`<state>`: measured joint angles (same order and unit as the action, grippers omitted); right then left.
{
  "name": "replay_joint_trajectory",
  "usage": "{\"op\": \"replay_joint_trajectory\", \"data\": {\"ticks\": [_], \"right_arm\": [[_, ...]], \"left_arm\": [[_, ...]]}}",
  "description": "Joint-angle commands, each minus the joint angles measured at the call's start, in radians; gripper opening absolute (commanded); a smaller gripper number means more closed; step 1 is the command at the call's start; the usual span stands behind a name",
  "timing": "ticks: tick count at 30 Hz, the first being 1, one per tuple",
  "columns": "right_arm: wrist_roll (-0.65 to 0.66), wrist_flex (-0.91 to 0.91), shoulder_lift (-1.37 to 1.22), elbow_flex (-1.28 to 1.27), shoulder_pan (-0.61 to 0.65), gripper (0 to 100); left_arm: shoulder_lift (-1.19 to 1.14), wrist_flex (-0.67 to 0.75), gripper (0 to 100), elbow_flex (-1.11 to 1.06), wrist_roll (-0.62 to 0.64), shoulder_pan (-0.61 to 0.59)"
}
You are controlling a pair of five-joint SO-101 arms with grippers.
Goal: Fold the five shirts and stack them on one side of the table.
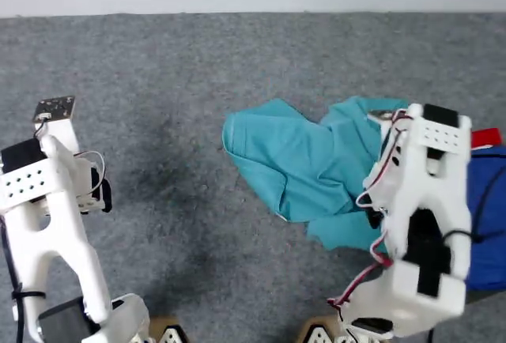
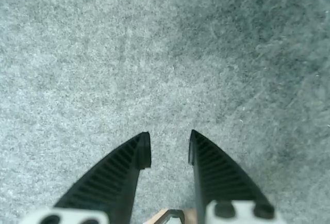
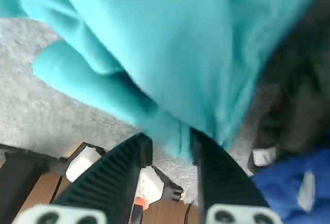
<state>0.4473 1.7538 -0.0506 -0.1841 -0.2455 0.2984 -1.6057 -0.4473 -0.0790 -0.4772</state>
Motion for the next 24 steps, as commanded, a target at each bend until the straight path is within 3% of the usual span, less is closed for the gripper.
{"op": "replay_joint_trajectory", "data": {"ticks": [1, 7, 10, 13, 24], "right_arm": [[0.014, 0.044, 0.177, 0.0, 0.044, 14.7], [0.015, 0.042, 0.481, -0.086, 0.367, 15.0], [0.063, 0.041, 0.533, -0.199, 0.558, 15.0], [0.127, 0.033, 0.516, -0.313, 0.67, 14.9], [0.155, -0.189, 0.216, -0.439, 0.653, 14.8]], "left_arm": [[0.003, 0.003, 12, 0.002, 0.006, 0.002], [0.003, 0.003, 12, 0.002, 0.006, 0.002], [0.003, 0.003, 12, 0.002, 0.006, 0.002], [0.003, 0.003, 12, 0.002, 0.006, 0.002], [0.003, 0.003, 12, 0.002, 0.006, 0.002]]}}
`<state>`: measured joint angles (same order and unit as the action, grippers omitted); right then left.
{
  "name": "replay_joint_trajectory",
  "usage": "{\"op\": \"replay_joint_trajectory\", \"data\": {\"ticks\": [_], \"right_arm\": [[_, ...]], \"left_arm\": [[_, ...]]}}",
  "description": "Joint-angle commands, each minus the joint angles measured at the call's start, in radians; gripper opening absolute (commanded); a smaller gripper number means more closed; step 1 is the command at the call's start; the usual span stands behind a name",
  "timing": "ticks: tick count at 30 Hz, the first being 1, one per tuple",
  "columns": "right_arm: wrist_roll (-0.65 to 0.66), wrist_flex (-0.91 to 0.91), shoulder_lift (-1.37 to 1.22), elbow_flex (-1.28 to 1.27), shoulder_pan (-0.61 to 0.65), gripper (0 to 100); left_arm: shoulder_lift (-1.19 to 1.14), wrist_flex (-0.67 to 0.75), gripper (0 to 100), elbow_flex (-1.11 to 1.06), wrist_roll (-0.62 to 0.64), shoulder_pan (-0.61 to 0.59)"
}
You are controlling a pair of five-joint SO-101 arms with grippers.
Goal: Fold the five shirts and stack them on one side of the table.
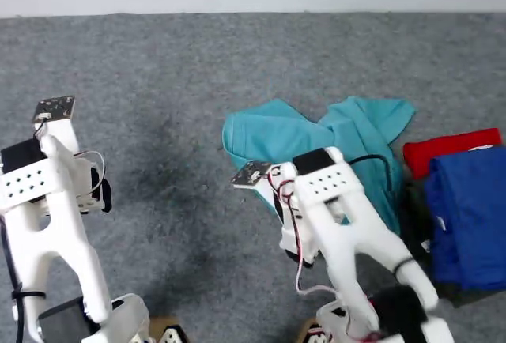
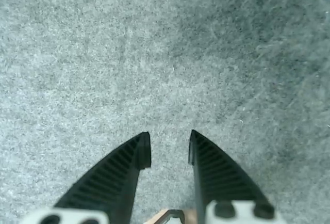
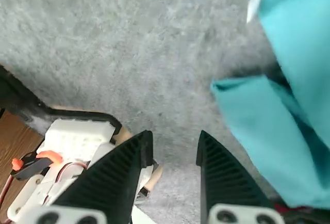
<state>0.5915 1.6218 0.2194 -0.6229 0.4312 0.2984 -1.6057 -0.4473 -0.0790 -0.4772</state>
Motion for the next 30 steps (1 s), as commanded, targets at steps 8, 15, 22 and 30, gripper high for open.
{"op": "replay_joint_trajectory", "data": {"ticks": [8, 15, 22, 30], "right_arm": [[0.005, -0.174, -0.113, 0.026, -0.079, 15.1], [0.011, -0.171, -0.12, 0.107, -0.087, 15.1], [0.012, -0.355, -0.124, 0.028, -0.168, 15.1], [0.052, -0.403, -0.124, -0.117, -0.173, 15.1]], "left_arm": [[0.003, 0.003, 12, 0.002, 0.006, 0.002], [0.003, 0.003, 12, 0.002, 0.006, 0.002], [0.003, 0.003, 12, 0.002, 0.006, 0.002], [0.003, 0.003, 12, 0.002, 0.006, 0.002]]}}
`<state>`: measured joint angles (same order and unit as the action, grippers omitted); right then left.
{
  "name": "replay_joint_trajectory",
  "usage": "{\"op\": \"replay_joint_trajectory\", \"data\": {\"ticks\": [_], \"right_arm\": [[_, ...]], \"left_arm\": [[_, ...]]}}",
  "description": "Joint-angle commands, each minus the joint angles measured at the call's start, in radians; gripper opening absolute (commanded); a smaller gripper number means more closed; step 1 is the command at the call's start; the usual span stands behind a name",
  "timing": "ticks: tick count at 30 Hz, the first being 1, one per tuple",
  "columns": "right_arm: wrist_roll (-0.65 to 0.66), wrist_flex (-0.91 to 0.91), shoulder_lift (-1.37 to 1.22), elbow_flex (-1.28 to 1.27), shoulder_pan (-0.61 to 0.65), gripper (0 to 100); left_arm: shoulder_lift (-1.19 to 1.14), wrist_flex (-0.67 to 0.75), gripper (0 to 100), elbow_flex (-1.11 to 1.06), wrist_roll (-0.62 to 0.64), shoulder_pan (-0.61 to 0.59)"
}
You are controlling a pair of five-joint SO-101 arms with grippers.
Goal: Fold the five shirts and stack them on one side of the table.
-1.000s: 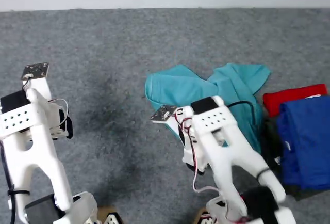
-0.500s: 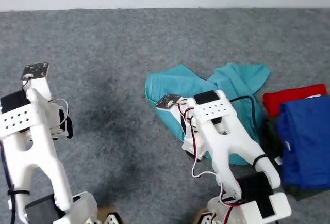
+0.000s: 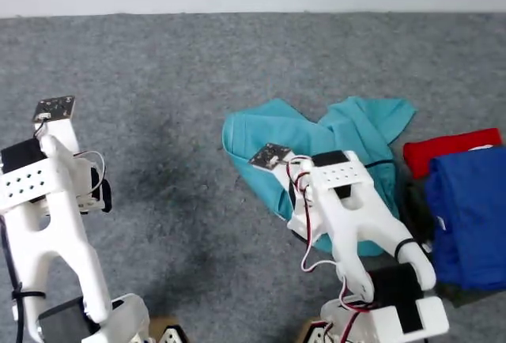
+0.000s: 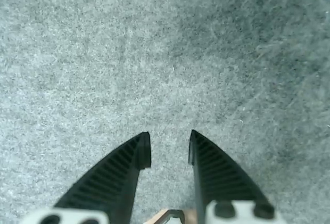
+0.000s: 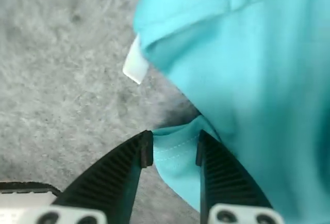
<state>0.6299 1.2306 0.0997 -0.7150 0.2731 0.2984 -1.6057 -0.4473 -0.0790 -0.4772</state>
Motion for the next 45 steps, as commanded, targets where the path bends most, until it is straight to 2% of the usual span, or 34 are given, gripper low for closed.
{"op": "replay_joint_trajectory", "data": {"ticks": [1, 5, 9, 14, 18, 22, 27, 31, 34, 37, 40, 45], "right_arm": [[0.014, -0.024, -0.004, -0.038, -0.015, 14.9], [0.021, -0.096, -0.004, -0.087, -0.025, 13.8], [0.023, -0.122, 0.008, -0.083, -0.064, 0.9], [0.023, -0.001, 0.028, 0.011, -0.165, 1.1], [0.023, 0.148, 0.145, 0.132, -0.251, 1.0], [0.023, 0.282, 0.328, 0.242, -0.323, 1.0], [0.023, 0.403, 0.526, 0.282, -0.383, 1.0], [0.02, 0.421, 0.622, 0.229, -0.387, 1.0], [0.015, 0.42, 0.664, 0.173, -0.389, 1.0], [0.015, 0.42, 0.696, 0.141, -0.39, 1.0], [0.015, 0.417, 0.719, 0.138, -0.387, 1.0], [0.014, 0.403, 0.723, 0.135, -0.386, 1.0]], "left_arm": [[0.003, 0.003, 12, 0.002, 0.006, 0.002], [0.003, 0.003, 12, 0.002, 0.006, 0.002], [0.003, 0.003, 12, 0.002, 0.006, 0.002], [0.003, 0.003, 12, 0.002, 0.006, 0.002], [0.003, 0.005, 12, 0.007, 0.006, 0.026], [0.003, 0.061, 12, 0.008, 0.009, 0.172], [0.002, 0.21, 13, 0.008, 0.012, 0.465], [0.0, 0.342, 21, 0.008, 0.018, 0.701], [-0.037, 0.433, 27, 0.012, 0.11, 0.827], [-0.163, 0.448, 28, 0.067, 0.16, 0.901], [-0.336, 0.411, 28, 0.197, 0.169, 0.916], [-0.624, 0.249, 28, 0.53, 0.169, 0.933]]}}
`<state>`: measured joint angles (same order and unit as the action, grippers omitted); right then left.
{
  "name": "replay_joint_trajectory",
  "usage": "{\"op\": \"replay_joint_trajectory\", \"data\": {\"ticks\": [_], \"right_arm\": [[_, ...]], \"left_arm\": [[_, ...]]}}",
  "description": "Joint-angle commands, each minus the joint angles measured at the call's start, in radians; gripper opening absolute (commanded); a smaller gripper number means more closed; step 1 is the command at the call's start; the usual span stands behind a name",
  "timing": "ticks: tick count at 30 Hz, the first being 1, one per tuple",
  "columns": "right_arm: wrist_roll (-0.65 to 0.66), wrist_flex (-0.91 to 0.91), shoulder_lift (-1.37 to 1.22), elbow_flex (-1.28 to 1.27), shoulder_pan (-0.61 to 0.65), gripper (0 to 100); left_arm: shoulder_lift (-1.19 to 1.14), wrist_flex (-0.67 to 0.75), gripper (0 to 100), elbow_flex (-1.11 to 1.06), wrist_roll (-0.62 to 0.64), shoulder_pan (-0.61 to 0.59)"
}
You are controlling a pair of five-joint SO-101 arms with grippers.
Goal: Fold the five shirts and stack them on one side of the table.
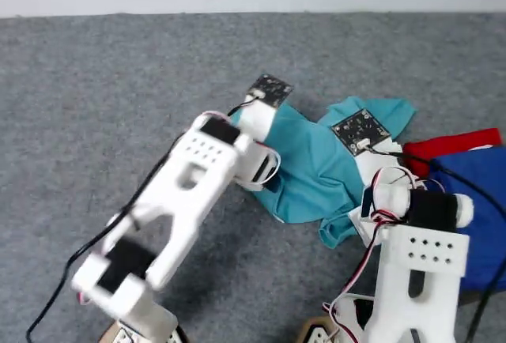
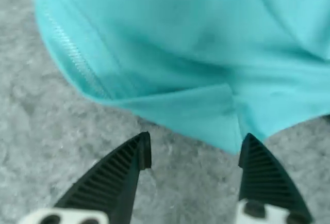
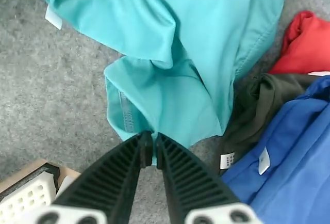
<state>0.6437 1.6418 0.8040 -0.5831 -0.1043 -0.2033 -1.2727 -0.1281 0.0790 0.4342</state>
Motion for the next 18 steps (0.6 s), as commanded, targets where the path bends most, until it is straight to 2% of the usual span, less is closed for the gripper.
{"op": "replay_joint_trajectory", "data": {"ticks": [1, 7, 11, 14, 18], "right_arm": [[0.0, -0.008, 0.019, 0.003, -0.008, 1.0], [0.0, -0.01, 0.019, 0.003, -0.008, 1.0], [0.0, -0.01, 0.019, 0.003, -0.008, 1.0], [0.0, -0.01, 0.019, 0.003, -0.008, 1.0], [0.0, -0.01, 0.019, 0.003, -0.008, 1.0]], "left_arm": [[-0.175, -0.127, 28, 0.283, 0.011, 0.029], [-0.468, -0.327, 28, 0.628, 0.011, 0.092], [-0.611, -0.419, 26, 0.808, 0.005, 0.092], [-0.672, -0.47, 18, 0.928, 0.002, 0.069], [-0.704, -0.482, 1, 0.987, -0.018, 0.049]]}}
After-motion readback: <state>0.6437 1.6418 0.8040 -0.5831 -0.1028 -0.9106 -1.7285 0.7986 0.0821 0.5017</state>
